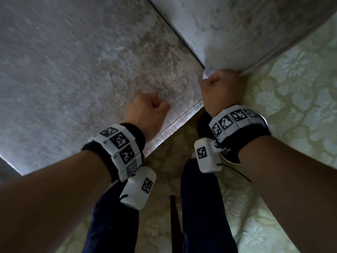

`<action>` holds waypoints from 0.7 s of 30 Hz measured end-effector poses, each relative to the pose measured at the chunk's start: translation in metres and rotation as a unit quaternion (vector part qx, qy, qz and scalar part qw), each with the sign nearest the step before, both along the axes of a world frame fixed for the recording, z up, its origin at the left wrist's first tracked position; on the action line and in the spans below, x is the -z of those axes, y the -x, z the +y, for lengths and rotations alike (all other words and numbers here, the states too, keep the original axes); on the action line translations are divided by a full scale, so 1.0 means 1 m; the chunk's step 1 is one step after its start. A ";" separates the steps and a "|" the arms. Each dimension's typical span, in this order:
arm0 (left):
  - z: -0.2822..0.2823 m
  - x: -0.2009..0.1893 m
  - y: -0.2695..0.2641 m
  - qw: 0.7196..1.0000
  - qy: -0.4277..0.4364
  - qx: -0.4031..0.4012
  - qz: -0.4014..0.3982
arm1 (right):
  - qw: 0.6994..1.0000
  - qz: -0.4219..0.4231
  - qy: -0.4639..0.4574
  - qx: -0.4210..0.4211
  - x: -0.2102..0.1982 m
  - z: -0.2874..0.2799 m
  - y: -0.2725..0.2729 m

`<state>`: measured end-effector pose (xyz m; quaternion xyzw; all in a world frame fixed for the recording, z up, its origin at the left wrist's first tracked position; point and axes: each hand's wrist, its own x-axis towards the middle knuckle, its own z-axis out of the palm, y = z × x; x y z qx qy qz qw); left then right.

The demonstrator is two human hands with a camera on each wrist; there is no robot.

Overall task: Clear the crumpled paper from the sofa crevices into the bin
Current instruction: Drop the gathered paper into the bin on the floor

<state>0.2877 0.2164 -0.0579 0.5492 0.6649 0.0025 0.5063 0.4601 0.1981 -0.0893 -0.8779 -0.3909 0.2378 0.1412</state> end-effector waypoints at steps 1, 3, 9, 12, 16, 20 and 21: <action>-0.002 -0.001 -0.005 1.000 0.000 0.003 -0.001 | 1.000 0.013 -0.009 0.003 -0.004 -0.007 -0.003; -0.008 -0.002 -0.017 1.000 0.003 0.021 -0.003 | 0.999 0.040 -0.010 0.015 -0.012 -0.026 -0.011; -0.029 -0.005 -0.075 0.996 0.023 0.087 -0.009 | 0.992 0.095 0.031 0.072 -0.008 -0.105 -0.052; -0.044 -0.003 -0.103 0.992 0.019 0.121 0.000 | 0.990 0.077 0.070 0.098 0.001 -0.141 -0.080; -0.069 0.004 -0.134 0.986 0.019 0.166 0.018 | 0.982 0.067 0.103 0.145 0.016 -0.180 -0.112; -0.089 0.008 -0.158 0.984 0.032 0.174 0.035 | 0.976 0.118 0.133 0.126 0.035 -0.207 -0.123; -0.094 0.008 -0.163 0.983 0.032 0.175 0.037 | 0.975 0.127 0.136 0.123 0.035 -0.210 -0.126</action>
